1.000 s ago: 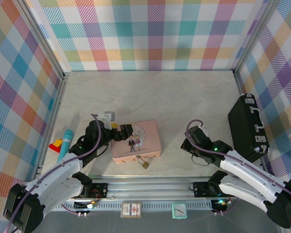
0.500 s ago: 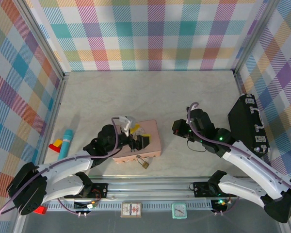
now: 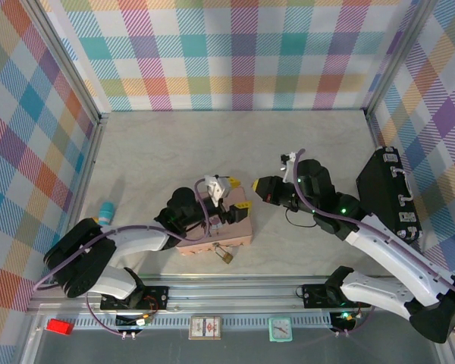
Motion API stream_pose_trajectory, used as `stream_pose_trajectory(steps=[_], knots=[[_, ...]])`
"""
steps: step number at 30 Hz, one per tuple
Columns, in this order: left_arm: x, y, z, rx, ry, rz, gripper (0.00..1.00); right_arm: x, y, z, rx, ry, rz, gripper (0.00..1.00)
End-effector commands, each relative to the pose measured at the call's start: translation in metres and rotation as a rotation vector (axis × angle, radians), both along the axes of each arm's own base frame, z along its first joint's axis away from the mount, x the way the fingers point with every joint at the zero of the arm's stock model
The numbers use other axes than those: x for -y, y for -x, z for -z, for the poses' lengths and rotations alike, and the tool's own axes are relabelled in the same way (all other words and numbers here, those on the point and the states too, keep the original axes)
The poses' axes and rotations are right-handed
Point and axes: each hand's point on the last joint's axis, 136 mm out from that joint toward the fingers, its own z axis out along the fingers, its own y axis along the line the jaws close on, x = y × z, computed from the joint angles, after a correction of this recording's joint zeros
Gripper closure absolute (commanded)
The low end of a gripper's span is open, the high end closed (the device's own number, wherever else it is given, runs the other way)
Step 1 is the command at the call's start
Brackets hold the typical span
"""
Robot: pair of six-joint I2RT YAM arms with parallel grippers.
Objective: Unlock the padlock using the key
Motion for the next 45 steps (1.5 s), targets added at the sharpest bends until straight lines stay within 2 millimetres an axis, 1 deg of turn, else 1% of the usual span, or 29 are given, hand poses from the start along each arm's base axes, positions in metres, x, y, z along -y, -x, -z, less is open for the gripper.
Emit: stream_pose_trajectory(steps=[1,4,8,9,15,19,23,33,40,45], knots=[[0.011,0.009,-0.045,0.166,0.099,0.072,0.26,-0.012,0.004,-0.027,0.069,-0.058,-0.065,1.00],[0.015,0.009,-0.046,0.170,0.095,0.096,0.32,-0.009,0.005,-0.022,0.064,-0.051,-0.057,1.00],[0.022,0.012,-0.048,0.181,0.097,0.136,0.42,-0.009,0.006,-0.021,0.056,-0.054,-0.063,1.00],[0.022,0.012,-0.049,0.184,0.102,0.143,0.43,-0.008,0.006,-0.021,0.056,-0.053,-0.058,1.00],[0.022,0.012,-0.051,0.193,0.108,0.141,0.54,-0.003,0.006,-0.021,0.065,-0.048,-0.037,1.00],[0.024,0.015,-0.054,0.187,0.121,0.164,0.61,0.000,0.003,-0.015,0.056,-0.034,-0.016,1.00],[0.022,0.016,-0.058,0.186,0.147,0.166,0.64,-0.002,0.002,-0.014,0.048,-0.033,-0.014,1.00],[0.016,0.023,-0.064,0.192,0.148,0.178,0.72,0.003,-0.001,-0.011,0.045,-0.017,0.016,1.00],[0.011,0.023,-0.073,0.207,0.160,0.167,0.76,0.001,-0.003,-0.009,0.036,-0.016,0.018,1.00],[0.011,0.023,-0.073,0.207,0.149,0.172,0.81,0.001,-0.003,-0.009,0.038,-0.017,0.022,1.00]])
